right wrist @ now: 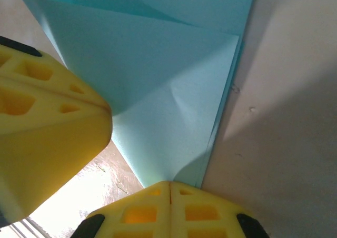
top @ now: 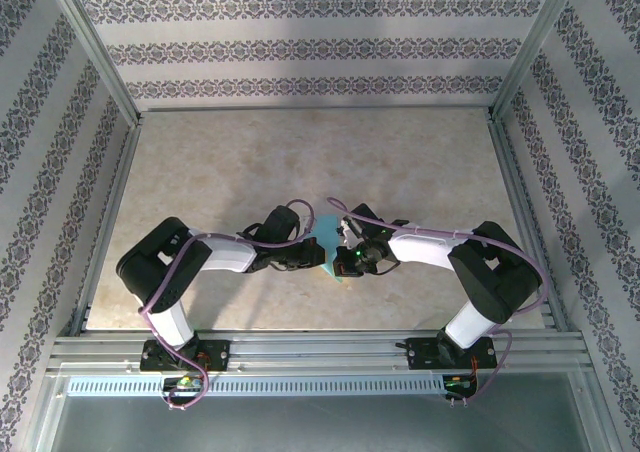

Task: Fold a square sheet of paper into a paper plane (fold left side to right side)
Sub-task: Third fold the triangle at the center of the table.

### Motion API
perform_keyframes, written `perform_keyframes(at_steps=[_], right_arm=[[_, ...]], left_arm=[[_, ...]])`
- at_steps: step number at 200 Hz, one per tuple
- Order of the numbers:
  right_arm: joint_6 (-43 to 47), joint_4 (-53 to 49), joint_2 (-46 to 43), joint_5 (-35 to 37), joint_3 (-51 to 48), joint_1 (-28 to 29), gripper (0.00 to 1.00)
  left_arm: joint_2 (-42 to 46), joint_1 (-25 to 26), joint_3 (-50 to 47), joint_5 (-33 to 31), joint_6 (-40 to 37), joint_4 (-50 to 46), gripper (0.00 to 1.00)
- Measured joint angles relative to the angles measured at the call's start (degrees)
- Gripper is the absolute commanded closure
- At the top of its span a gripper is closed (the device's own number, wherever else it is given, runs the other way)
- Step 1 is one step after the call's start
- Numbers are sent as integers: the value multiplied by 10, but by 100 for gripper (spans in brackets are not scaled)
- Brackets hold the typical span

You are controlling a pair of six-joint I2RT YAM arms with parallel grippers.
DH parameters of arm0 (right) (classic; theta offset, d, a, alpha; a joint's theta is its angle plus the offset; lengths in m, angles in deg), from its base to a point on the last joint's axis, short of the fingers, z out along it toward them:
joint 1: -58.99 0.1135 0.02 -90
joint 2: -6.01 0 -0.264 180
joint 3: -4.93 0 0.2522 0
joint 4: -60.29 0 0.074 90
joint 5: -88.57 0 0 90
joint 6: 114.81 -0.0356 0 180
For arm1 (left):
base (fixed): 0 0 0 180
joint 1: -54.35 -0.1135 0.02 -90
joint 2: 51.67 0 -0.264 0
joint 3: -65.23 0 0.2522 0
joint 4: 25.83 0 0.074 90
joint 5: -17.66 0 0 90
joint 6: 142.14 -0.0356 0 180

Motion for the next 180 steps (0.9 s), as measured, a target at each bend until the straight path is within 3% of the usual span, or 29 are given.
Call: perform_keyframes(at_steps=[123, 180], right_arm=[[0, -7, 0, 6, 3, 1, 100], [1, -10, 0, 11, 6, 1, 100]], left_arm=[[-22, -10, 5, 4, 6, -3, 100], [-21, -39, 15, 4, -17, -29, 100]])
